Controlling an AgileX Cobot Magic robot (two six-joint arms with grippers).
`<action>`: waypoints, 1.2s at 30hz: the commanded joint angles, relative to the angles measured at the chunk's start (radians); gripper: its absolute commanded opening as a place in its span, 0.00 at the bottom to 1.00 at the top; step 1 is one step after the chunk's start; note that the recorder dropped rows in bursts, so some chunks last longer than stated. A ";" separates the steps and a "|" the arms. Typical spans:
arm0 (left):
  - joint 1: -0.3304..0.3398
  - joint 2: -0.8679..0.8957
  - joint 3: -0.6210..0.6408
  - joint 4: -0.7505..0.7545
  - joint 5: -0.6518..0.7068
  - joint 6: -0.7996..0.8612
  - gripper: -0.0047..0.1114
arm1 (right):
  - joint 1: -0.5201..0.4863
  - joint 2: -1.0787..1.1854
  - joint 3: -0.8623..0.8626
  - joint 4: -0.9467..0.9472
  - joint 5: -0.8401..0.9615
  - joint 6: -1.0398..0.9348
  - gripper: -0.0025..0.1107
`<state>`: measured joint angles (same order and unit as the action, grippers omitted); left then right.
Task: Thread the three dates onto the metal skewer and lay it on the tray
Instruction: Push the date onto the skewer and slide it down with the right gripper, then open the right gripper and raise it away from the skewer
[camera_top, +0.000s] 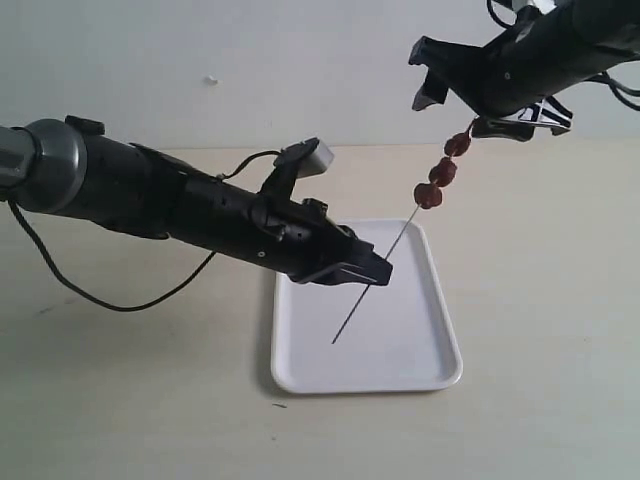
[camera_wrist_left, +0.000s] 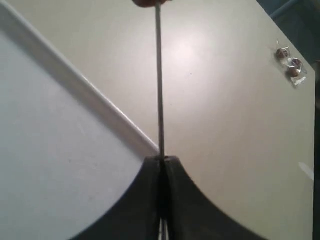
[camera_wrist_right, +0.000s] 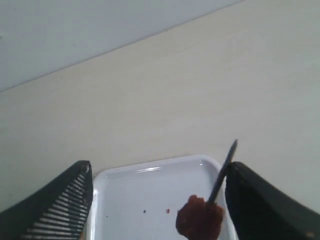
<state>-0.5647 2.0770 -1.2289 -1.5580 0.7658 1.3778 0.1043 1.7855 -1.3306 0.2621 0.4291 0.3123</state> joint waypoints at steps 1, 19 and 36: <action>-0.004 -0.006 -0.004 0.058 0.014 -0.050 0.04 | 0.001 -0.025 -0.004 -0.131 0.005 0.064 0.66; 0.046 -0.006 0.122 -0.186 0.005 -0.054 0.04 | 0.001 -0.342 0.337 -0.401 -0.311 -0.058 0.19; 0.019 -0.006 0.169 -0.186 -0.176 -0.266 0.04 | 0.001 -0.672 0.819 -0.615 -1.094 -0.101 0.02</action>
<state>-0.5375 2.0770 -1.0737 -1.7315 0.6270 1.1246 0.1043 1.1254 -0.5379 -0.3044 -0.5765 0.1892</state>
